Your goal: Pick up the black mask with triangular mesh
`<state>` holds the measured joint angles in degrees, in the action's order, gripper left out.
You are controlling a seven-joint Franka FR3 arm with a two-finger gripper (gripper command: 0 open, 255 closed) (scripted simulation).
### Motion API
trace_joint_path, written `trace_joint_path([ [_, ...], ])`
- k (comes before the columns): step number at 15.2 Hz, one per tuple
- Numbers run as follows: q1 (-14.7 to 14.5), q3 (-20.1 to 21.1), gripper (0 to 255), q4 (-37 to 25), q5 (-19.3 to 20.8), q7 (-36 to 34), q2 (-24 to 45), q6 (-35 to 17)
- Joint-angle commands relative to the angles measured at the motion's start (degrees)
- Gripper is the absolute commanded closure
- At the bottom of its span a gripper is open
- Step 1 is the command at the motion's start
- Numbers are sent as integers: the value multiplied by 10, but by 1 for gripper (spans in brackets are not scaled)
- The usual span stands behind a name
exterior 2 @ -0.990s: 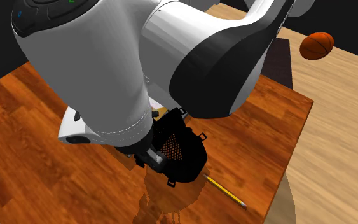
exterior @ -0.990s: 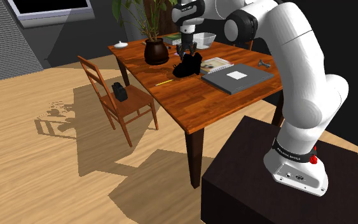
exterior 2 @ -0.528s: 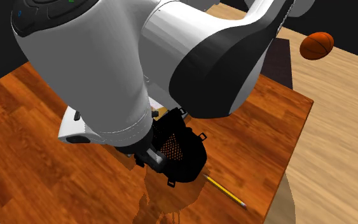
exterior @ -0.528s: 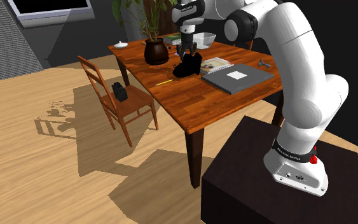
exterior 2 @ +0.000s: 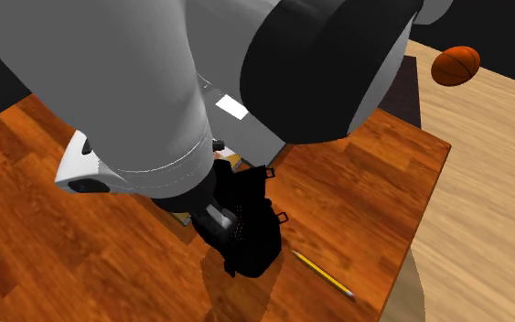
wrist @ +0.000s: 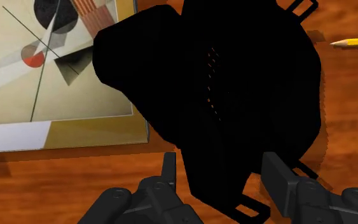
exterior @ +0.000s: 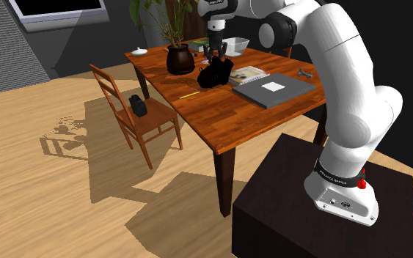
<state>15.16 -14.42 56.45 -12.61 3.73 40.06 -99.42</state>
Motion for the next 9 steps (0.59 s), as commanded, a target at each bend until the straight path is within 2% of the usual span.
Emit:
trace_joint_path([
  [1,3,0,255,-25,-1,-2,6,18],
  [7,17,3,255,-120,-3,-10,33,85],
  [9,18,3,255,-123,-3,-10,34,86],
])
